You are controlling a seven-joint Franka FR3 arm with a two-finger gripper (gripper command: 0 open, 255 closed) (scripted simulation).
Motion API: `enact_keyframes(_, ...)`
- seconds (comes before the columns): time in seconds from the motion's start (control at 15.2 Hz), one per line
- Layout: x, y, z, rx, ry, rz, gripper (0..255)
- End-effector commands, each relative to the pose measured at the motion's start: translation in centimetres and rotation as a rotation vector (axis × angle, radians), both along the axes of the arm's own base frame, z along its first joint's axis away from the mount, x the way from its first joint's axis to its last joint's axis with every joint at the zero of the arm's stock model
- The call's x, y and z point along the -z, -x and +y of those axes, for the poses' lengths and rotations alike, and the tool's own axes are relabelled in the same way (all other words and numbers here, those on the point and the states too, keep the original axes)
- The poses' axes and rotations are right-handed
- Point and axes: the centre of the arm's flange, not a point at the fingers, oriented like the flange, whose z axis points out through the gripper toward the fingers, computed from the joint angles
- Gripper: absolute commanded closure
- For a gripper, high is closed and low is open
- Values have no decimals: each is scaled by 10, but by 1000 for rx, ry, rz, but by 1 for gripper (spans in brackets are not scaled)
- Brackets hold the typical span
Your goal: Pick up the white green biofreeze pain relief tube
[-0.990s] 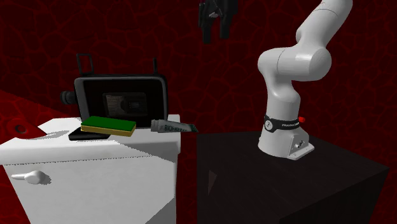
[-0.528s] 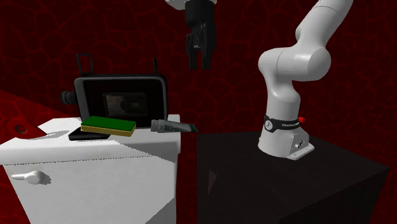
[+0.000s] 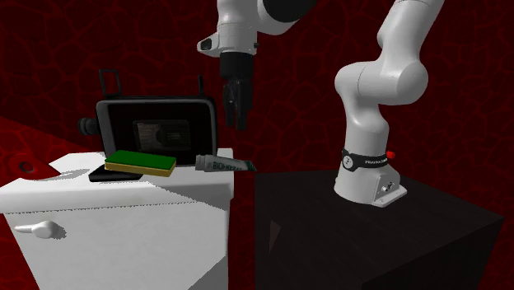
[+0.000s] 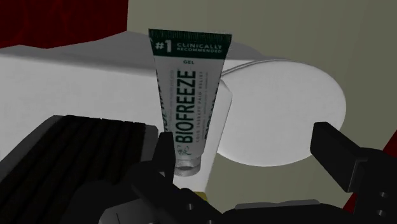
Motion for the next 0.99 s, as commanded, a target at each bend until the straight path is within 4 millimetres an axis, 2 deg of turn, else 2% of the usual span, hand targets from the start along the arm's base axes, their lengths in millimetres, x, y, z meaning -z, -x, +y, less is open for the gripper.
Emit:
enact_keyframes(0.0,25,-7,-12,4,-5,-12,0)
enact_keyframes(0.2,59,-19,-29,10,-15,-26,0)
enact_keyframes(0.73,100,-20,-30,11,-16,-27,0)
enact_keyframes(0.86,100,-20,-30,11,-16,-27,0)
enact_keyframes(0.92,101,-16,-28,10,-17,-26,255)
